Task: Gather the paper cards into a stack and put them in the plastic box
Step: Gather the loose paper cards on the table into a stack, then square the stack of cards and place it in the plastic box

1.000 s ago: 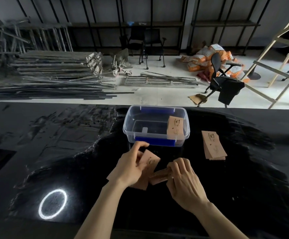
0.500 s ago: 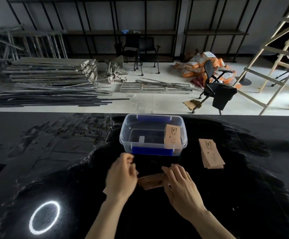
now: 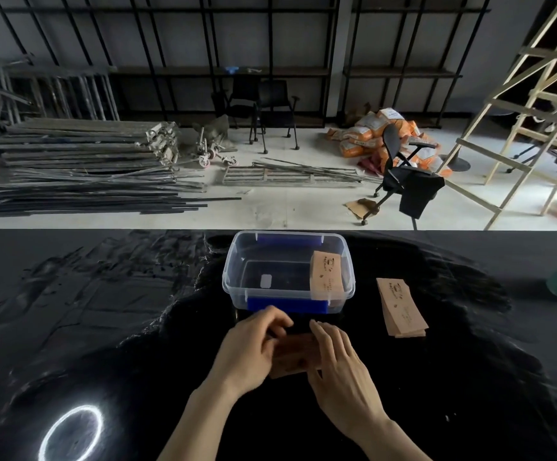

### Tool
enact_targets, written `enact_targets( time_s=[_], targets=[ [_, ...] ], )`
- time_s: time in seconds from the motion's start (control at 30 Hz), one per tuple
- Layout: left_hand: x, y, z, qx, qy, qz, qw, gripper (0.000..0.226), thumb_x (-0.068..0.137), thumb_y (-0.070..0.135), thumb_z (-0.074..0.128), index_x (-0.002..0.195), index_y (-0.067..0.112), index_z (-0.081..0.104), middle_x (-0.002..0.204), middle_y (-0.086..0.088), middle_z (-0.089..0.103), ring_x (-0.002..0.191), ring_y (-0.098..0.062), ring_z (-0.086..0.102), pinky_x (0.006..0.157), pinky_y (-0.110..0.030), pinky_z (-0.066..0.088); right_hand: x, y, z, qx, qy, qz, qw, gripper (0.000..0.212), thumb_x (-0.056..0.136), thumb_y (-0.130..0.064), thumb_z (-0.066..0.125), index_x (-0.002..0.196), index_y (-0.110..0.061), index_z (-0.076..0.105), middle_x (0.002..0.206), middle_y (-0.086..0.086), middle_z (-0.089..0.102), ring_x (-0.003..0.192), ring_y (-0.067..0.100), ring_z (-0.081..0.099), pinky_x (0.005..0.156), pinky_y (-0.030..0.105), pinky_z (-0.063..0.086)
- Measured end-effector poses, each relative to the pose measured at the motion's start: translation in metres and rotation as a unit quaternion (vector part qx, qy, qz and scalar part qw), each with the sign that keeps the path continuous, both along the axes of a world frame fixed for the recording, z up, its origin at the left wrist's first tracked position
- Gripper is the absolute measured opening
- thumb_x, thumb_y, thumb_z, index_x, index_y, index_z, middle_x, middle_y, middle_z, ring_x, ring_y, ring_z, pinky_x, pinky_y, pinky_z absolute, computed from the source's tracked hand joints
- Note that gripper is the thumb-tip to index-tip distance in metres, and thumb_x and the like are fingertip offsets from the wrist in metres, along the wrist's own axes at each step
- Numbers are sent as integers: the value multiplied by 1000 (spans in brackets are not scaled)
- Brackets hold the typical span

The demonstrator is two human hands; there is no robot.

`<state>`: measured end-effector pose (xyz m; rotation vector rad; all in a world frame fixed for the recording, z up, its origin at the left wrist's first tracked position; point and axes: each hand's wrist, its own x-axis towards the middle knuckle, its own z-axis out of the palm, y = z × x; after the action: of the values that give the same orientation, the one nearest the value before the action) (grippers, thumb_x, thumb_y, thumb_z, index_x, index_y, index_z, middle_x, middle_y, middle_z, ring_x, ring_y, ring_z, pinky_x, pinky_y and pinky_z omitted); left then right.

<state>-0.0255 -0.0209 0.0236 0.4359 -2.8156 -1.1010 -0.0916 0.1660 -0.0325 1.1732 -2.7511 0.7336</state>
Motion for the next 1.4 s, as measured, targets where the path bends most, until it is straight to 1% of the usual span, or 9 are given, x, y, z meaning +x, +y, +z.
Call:
enact_targets(
  time_s=[0.17, 0.4, 0.57, 0.73, 0.87, 0.97, 1.1, 1.23, 1.4],
  targets=[
    [-10, 29, -7, 111, -1, -47, 993, 30, 98, 21, 63, 122, 34, 53, 115, 14, 70, 104, -1, 71, 92, -30, 63, 0, 6, 6, 25, 13, 19, 999, 67, 92, -35, 69, 149, -23, 37, 142, -1, 52, 135, 21, 46, 106, 37, 51],
    [-17, 27, -10, -41, -86, -56, 994, 42, 93, 19, 69, 127, 40, 57, 125, 21, 66, 113, -3, 66, 103, -30, 55, -9, 14, 16, -69, -86, -67, 992, 79, 89, -32, 75, 153, -30, 29, 132, -12, 51, 115, 4, 54, 92, 19, 51],
    [-42, 57, -9, 206, -36, 16, 978, 32, 97, 27, 68, 127, 30, 58, 123, 11, 68, 101, 1, 67, 77, -15, 60, -24, 29, 26, -330, -442, -211, 806, 34, 89, -19, 79, 119, -22, 63, 107, 2, 76, 91, 11, 76, 78, 31, 64],
    [-84, 107, 0, 311, -42, 32, 949, 38, 97, 32, 68, 130, 32, 50, 120, 11, 63, 99, -2, 63, 72, -18, 58, -49, 62, 40, -440, -414, -286, 743, 14, 93, -11, 74, 105, -18, 74, 93, 6, 82, 86, 22, 79, 80, 45, 65],
    [-124, 139, 0, 264, -76, 59, 960, 44, 96, 39, 67, 135, 25, 52, 130, 1, 63, 117, -19, 64, 100, -41, 58, -93, 86, 40, -380, -322, -343, 796, 15, 91, -18, 76, 105, -23, 76, 87, 2, 81, 76, 15, 78, 68, 38, 65],
    [-152, 151, -8, 238, -113, 58, 963, 36, 96, 31, 68, 129, 22, 57, 126, 0, 70, 104, -15, 69, 94, -34, 59, -125, 93, 41, -278, -223, -374, 856, 12, 85, -19, 79, 96, -25, 79, 79, -7, 79, 71, 3, 73, 59, 17, 54],
    [-173, 158, -18, 138, -152, 90, 974, 44, 96, 42, 63, 134, 24, 52, 136, -5, 62, 116, -21, 65, 91, -32, 53, -147, 97, 29, -84, -199, -372, 902, 25, 90, -31, 68, 113, -25, 75, 105, 3, 76, 101, 23, 69, 82, 33, 56],
    [-183, 163, -24, 132, -191, 111, 966, 56, 98, 47, 59, 142, 14, 48, 142, -10, 59, 127, -29, 62, 101, -37, 51, -151, 98, 15, -51, -261, -366, 892, 50, 95, -37, 62, 140, -15, 56, 129, 10, 66, 115, 27, 63, 91, 35, 51],
    [-178, 162, -25, 189, -201, 100, 956, 55, 91, 35, 70, 138, 10, 53, 139, -13, 62, 128, -31, 61, 105, -36, 50, -146, 100, 12, -143, -381, -373, 834, 21, 92, -28, 64, 103, -13, 73, 97, 7, 77, 87, 24, 74, 78, 45, 63]
  ],
)
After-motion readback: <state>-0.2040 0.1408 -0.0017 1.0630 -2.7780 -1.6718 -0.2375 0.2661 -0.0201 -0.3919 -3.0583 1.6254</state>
